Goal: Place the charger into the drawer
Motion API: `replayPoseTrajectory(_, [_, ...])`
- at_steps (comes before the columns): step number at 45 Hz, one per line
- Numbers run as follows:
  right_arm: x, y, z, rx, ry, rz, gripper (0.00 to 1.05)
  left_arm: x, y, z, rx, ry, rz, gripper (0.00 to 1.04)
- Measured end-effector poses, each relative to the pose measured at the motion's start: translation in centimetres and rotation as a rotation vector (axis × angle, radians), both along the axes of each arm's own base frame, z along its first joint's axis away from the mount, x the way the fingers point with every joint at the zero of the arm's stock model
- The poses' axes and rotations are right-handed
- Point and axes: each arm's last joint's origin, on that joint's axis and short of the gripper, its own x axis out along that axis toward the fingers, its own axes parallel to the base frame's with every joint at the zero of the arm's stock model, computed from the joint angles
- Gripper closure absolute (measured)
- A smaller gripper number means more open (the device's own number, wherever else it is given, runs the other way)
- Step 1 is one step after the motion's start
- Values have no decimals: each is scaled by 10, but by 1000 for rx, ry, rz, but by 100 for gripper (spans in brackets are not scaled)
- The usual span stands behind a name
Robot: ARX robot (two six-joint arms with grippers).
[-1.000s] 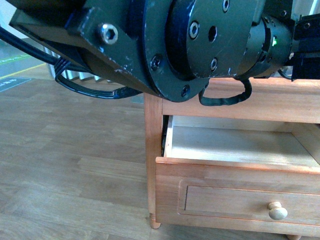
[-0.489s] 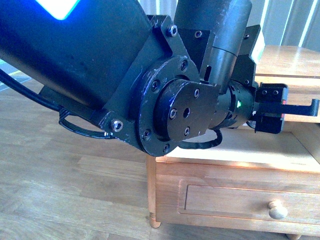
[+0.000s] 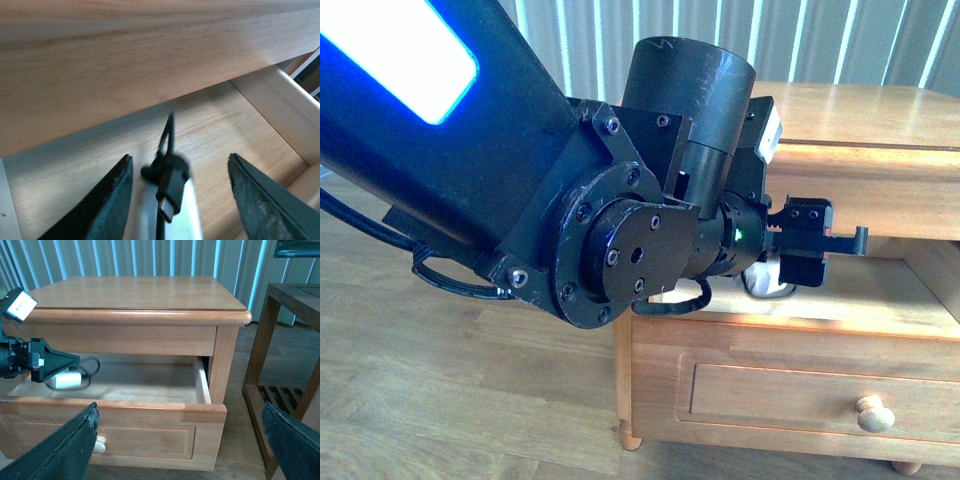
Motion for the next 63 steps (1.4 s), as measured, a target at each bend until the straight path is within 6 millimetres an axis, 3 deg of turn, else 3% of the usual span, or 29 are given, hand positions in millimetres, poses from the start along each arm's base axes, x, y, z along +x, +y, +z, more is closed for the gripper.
replayPoseTrajectory(11, [0, 0, 0, 0, 0, 0, 8, -4, 6, -1, 23, -25, 54, 5])
replayPoseTrajectory(28, [0, 0, 0, 0, 0, 0, 8, -34, 33, 56, -21, -170, 121, 6])
replayPoseTrajectory(41, [0, 0, 0, 0, 0, 0, 8, -84, 86, 98, 7, -297, 314, 6])
replayPoseTrajectory(49, [0, 0, 0, 0, 0, 0, 8, -122, 122, 107, 7, -334, 463, 6])
replayPoseTrajectory(63, [0, 0, 0, 0, 0, 0, 8, -179, 164, 101, -15, -316, 668, 6])
